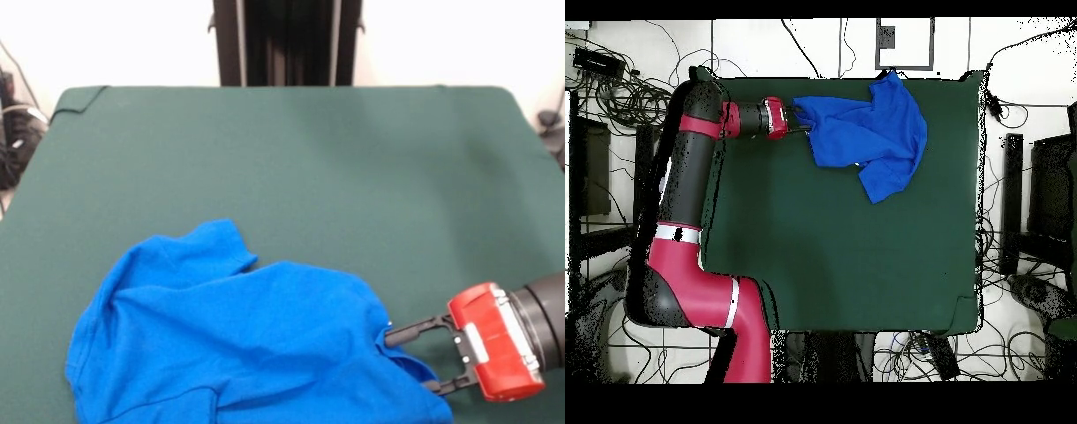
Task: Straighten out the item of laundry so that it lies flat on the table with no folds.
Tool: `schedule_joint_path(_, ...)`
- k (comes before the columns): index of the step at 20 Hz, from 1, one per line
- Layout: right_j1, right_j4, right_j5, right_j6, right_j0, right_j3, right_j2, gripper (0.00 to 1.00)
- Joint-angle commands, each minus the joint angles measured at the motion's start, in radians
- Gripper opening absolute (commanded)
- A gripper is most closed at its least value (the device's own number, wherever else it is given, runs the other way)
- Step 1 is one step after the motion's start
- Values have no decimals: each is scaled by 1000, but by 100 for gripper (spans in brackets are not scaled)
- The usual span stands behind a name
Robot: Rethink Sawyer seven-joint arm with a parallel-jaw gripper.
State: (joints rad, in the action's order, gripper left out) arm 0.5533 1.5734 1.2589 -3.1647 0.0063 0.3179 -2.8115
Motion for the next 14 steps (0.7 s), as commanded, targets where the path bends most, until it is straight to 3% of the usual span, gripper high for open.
schedule_joint_path(1,-7,-2,-13,288,-38,-35,-87,100)
schedule_joint_path(14,24,1,-122,271,-76,-24,-101,100)
